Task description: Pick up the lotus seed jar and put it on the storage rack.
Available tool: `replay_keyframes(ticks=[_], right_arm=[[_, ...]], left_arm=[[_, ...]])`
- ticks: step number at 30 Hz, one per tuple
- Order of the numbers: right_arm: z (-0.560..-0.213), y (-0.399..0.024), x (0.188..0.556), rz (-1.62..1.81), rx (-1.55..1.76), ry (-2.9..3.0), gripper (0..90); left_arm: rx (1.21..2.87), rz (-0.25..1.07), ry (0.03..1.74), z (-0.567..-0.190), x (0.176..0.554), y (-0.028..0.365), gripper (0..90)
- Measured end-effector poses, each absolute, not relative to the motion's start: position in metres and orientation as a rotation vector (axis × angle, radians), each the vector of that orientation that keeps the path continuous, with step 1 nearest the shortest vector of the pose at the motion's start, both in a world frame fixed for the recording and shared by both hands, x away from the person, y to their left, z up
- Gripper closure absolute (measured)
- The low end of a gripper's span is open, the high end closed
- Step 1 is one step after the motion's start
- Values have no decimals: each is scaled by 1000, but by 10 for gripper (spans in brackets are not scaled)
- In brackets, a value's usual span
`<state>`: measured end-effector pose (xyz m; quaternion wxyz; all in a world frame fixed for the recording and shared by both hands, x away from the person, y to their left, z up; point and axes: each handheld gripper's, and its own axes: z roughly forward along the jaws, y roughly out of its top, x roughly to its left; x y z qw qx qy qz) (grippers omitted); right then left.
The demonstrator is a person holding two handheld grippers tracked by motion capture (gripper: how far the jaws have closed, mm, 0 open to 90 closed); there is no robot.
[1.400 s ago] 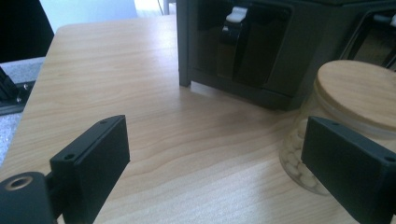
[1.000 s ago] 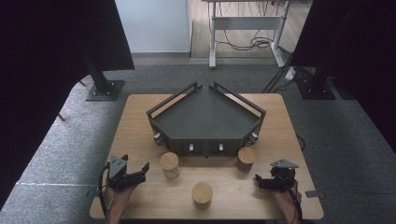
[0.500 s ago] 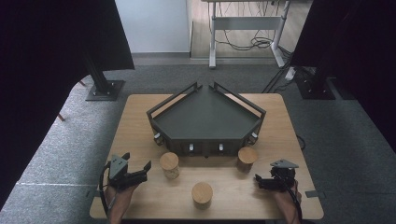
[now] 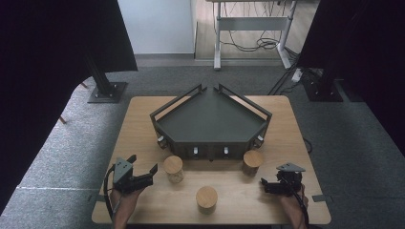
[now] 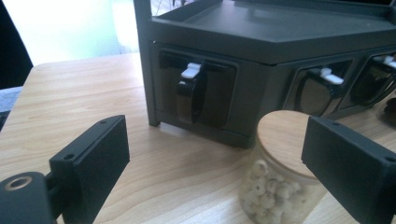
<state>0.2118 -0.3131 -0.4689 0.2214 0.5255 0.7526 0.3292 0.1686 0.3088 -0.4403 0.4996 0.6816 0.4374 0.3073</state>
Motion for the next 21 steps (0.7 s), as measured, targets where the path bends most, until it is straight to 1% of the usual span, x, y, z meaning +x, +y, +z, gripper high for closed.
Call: replay_keyframes(ticks=[21], right_arm=[[-469,-313,212,909,1454,2078,0]], left_arm=[[1661,719,1005,-442,172,297,70]])
